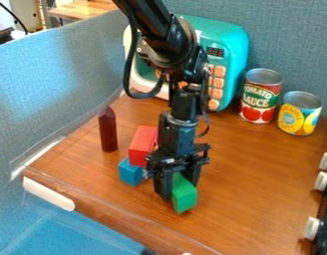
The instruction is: Put the green arch on the top of the red rectangle
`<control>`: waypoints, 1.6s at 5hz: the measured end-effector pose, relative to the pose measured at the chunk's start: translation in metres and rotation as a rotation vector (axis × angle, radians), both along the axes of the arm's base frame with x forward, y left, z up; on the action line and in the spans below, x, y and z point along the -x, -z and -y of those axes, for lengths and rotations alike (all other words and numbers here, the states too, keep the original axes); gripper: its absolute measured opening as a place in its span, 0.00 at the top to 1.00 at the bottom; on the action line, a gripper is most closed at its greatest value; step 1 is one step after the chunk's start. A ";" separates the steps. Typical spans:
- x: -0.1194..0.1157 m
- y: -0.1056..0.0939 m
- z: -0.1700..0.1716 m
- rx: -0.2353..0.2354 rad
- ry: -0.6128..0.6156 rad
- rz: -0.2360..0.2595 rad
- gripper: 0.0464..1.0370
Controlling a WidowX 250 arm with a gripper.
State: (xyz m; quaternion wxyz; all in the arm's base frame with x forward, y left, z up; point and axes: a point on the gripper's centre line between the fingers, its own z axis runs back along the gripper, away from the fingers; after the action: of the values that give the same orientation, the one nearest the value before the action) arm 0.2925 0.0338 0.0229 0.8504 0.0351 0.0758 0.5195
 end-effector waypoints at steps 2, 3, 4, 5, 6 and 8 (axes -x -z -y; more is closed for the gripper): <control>-0.017 -0.052 -0.015 0.089 0.297 0.042 0.43; -0.023 -0.067 -0.023 0.088 0.343 0.053 0.43; -0.025 -0.074 -0.041 0.080 0.370 0.073 0.43; -0.022 -0.076 -0.064 0.081 0.423 0.089 0.43; -0.020 -0.071 -0.084 0.054 0.472 0.088 0.43; -0.027 -0.064 -0.093 -0.007 0.577 0.092 0.43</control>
State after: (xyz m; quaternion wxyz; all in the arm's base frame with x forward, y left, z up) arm 0.3197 0.1266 0.0867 0.9655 0.0344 0.0224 0.2572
